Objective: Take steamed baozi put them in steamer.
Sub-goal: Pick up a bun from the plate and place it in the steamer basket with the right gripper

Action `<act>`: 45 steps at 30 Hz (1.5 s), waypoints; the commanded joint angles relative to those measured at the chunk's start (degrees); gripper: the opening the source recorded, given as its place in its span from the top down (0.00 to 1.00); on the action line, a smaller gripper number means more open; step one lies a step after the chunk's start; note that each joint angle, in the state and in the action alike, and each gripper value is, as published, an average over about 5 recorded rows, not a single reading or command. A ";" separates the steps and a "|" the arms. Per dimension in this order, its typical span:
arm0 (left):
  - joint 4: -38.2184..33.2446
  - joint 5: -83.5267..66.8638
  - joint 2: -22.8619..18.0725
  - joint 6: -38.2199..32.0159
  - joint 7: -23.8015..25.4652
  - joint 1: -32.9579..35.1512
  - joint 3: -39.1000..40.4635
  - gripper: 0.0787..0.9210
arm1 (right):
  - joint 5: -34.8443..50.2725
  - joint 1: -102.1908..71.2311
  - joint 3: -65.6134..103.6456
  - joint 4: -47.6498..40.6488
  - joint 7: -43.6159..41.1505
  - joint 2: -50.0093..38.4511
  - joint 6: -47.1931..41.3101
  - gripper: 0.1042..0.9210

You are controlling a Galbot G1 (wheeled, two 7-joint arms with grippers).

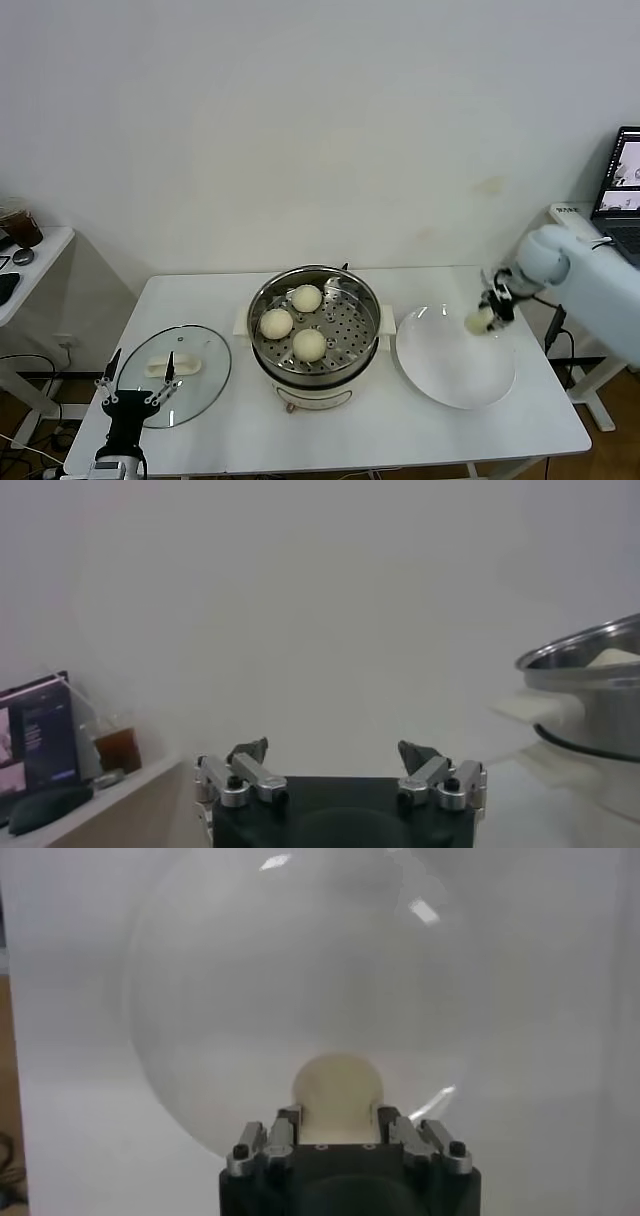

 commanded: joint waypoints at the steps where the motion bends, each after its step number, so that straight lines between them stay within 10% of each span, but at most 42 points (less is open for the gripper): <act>1: -0.05 -0.10 0.23 0.02 0.03 -0.40 0.44 0.12 | 23.70 35.53 -26.45 10.38 1.48 5.55 -6.88 0.55; 15: -0.26 0.19 0.59 -0.40 -0.15 -0.10 -0.29 0.12 | 39.75 31.88 -30.64 11.18 14.08 26.97 -22.24 0.55; 45: -2.58 0.24 0.00 -0.81 -0.24 2.09 -2.38 0.12 | 26.74 15.71 -26.86 -0.11 14.74 32.06 -24.07 0.54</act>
